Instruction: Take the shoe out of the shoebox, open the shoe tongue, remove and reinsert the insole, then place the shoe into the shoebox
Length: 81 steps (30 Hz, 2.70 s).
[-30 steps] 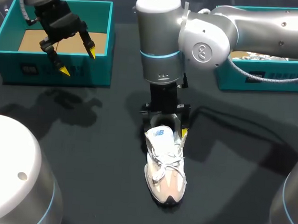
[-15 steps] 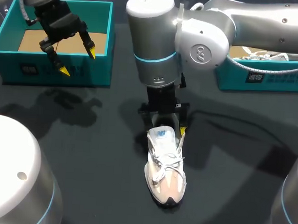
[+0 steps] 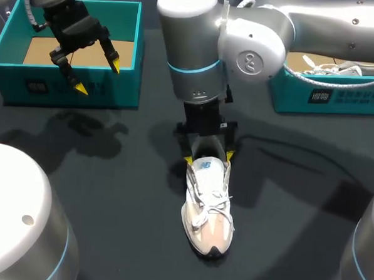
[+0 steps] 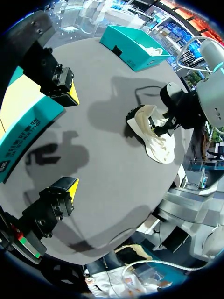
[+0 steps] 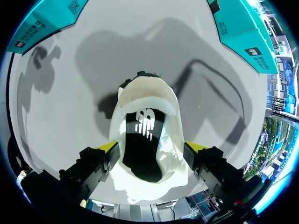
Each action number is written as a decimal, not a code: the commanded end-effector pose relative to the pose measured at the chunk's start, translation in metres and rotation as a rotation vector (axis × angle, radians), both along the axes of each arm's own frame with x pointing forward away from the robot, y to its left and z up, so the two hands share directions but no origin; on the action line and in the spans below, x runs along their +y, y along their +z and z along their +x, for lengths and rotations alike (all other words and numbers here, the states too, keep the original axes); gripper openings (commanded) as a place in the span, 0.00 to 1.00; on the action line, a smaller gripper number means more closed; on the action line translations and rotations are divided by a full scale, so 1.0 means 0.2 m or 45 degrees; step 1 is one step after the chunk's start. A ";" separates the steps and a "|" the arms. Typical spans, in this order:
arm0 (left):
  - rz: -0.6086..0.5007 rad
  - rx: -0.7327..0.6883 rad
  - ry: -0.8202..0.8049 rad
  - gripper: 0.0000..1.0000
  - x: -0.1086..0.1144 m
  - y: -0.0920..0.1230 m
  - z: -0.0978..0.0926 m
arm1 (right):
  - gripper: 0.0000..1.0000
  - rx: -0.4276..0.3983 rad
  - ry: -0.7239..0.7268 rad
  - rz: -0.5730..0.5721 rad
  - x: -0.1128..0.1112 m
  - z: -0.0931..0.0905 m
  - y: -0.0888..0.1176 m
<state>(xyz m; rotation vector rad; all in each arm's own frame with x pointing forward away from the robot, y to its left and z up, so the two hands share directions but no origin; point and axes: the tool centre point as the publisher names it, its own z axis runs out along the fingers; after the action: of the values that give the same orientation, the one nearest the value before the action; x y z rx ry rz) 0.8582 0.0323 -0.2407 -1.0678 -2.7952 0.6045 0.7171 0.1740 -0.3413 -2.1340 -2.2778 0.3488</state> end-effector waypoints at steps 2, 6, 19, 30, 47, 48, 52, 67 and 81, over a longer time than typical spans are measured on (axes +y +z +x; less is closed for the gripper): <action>0.002 -0.002 0.000 1.00 0.00 0.00 0.00 | 0.94 0.015 -0.004 0.005 0.01 -0.04 -0.01; 0.002 -0.002 0.000 1.00 0.00 0.00 0.00 | 0.98 0.040 -0.009 0.017 0.00 -0.07 -0.02; 0.002 -0.002 0.000 1.00 0.00 0.00 0.00 | 1.00 0.084 -0.025 0.045 -0.02 -0.11 -0.02; 0.002 -0.002 0.000 1.00 0.00 0.00 0.00 | 1.00 -0.023 0.011 0.032 0.01 -0.08 0.05; 0.002 -0.002 0.000 1.00 0.00 0.00 0.00 | 1.00 -0.124 0.012 0.037 0.00 -0.20 0.19; 0.002 -0.002 0.000 1.00 0.00 0.00 0.00 | 1.00 -0.126 0.011 0.040 -0.01 -0.22 0.20; 0.002 -0.002 0.000 1.00 0.00 0.00 0.00 | 0.74 -0.129 0.003 0.047 -0.03 -0.31 0.23; 0.002 -0.002 0.000 1.00 0.00 0.00 0.00 | 0.29 -0.175 -0.036 0.053 -0.04 -0.55 0.28; 0.002 -0.002 0.000 1.00 0.00 0.00 0.00 | 0.26 -0.208 0.084 0.162 -0.03 -0.30 0.06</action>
<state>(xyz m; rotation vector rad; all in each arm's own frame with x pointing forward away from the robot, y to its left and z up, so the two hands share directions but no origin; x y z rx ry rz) 0.8582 0.0324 -0.2407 -1.0679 -2.7952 0.6043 0.6527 0.1720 -0.3149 -2.1206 -2.4019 0.0457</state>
